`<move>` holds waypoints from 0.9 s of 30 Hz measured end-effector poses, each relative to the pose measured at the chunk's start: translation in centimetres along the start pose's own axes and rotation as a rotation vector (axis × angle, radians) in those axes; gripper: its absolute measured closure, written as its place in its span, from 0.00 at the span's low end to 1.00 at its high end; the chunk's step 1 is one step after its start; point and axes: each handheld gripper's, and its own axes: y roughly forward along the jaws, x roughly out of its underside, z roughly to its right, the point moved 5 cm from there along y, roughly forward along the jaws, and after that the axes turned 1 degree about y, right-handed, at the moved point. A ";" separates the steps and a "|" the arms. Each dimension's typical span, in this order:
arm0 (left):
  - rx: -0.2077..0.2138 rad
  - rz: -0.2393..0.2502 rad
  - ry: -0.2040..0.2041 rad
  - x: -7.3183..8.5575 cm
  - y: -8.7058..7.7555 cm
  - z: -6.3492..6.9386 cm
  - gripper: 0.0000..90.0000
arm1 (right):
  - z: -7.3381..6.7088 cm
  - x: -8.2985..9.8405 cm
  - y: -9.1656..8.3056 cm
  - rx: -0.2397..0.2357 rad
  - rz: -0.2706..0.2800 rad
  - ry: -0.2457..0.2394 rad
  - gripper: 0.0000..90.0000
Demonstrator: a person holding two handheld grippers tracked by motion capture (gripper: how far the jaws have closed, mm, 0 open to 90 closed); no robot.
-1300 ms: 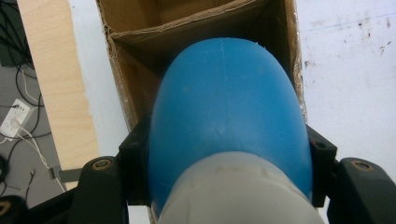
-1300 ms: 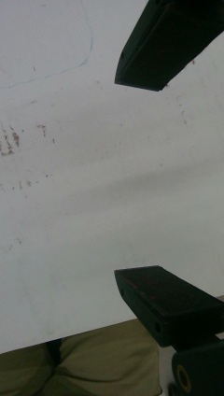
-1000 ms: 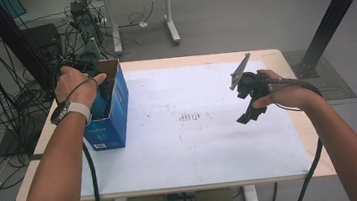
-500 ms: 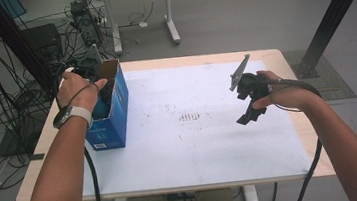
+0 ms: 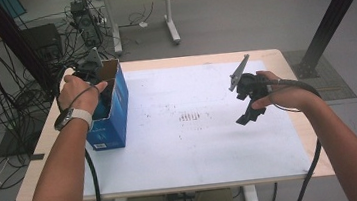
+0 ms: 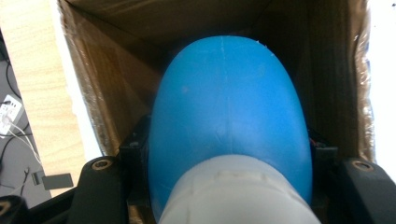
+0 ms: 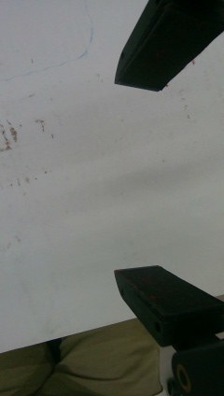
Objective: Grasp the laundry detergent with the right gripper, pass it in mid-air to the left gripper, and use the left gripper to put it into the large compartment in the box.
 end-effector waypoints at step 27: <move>0.001 -0.017 0.009 0.0 0.8 0.2 0.42 | -0.1 0.3 0.0 0.002 0.003 0.006 0.07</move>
